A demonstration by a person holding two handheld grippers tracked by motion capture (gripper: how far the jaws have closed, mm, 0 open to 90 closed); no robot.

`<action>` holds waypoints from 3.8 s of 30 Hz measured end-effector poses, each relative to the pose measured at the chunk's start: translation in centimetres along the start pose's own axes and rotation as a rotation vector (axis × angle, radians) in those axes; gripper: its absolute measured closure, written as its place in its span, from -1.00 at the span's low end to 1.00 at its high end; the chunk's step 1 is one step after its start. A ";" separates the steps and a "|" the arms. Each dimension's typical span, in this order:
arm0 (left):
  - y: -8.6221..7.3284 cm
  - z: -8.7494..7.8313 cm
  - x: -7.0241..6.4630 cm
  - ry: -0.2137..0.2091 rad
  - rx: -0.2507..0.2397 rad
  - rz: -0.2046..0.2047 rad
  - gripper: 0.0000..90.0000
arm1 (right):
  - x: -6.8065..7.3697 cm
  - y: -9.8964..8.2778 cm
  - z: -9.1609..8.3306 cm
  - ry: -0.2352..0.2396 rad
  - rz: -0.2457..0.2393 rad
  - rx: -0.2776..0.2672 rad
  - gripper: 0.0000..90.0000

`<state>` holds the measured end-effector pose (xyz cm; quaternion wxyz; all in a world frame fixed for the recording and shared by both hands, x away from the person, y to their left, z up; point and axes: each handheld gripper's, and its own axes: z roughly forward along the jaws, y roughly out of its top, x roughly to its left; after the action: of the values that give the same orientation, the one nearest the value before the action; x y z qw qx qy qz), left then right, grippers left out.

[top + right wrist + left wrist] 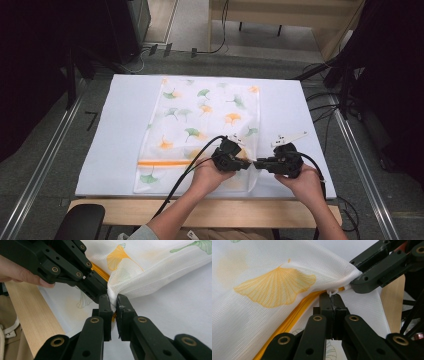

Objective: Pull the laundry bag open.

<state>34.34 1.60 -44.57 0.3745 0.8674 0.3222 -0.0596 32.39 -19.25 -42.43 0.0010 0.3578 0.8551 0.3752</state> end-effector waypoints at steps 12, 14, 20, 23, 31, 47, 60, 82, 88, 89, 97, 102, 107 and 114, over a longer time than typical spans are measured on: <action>-1.0 -1.6 2.5 0.066 0.021 -0.011 1.00 | -0.6 -0.2 -0.5 0.003 0.017 -0.018 0.90; -1.2 -1.7 2.9 0.050 0.022 -0.021 1.00 | -0.6 -0.2 -0.5 0.006 0.016 -0.016 0.90; -1.3 -1.8 2.6 0.053 0.030 -0.011 1.00 | -0.6 -0.2 -0.5 -0.001 0.016 -0.013 0.90; -1.3 -1.8 2.5 0.053 0.033 -0.008 1.00 | -0.7 -0.3 -0.5 -0.005 0.018 -0.008 0.90; -1.3 -1.7 2.3 0.050 0.032 -0.012 1.00 | -0.9 -0.4 -0.5 -0.013 0.025 -0.008 0.89; -1.5 -2.4 2.4 0.054 0.053 0.007 1.00 | -1.0 -0.4 -0.4 -0.024 0.027 -0.003 0.90; -2.8 -4.8 3.2 0.019 0.081 0.033 1.00 | -1.3 -0.5 -0.7 -0.026 0.040 -0.008 0.90; -3.6 -6.0 5.6 0.046 0.098 -0.041 1.00 | -1.6 -0.6 -0.7 -0.031 0.045 -0.002 0.90; -3.7 -6.2 5.5 0.044 0.094 -0.044 1.00 | -1.6 -0.7 -0.6 -0.033 0.041 0.002 0.90; -3.7 -6.2 5.5 0.045 0.096 -0.044 1.00 | -1.6 -0.7 -0.6 -0.035 0.042 0.003 0.90; -3.7 -6.1 5.3 0.056 0.111 -0.037 1.00 | -1.5 -0.6 -0.6 -0.036 0.046 0.004 0.90; -4.0 -6.3 5.4 0.065 0.109 -0.046 1.00 | -1.5 -0.6 -0.6 -0.042 0.041 0.012 0.90; -4.7 -7.7 6.1 0.077 0.105 -0.078 1.00 | -1.8 -0.6 -0.7 -0.039 0.044 0.011 0.90; -5.4 -8.2 6.2 0.090 0.101 -0.094 1.00 | -2.0 -0.4 -0.6 -0.034 0.032 0.012 0.90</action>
<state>34.80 13.21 -44.20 0.3123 0.8708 0.3759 -0.0543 33.43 -21.05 -42.77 0.0074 0.3778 0.8514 0.3638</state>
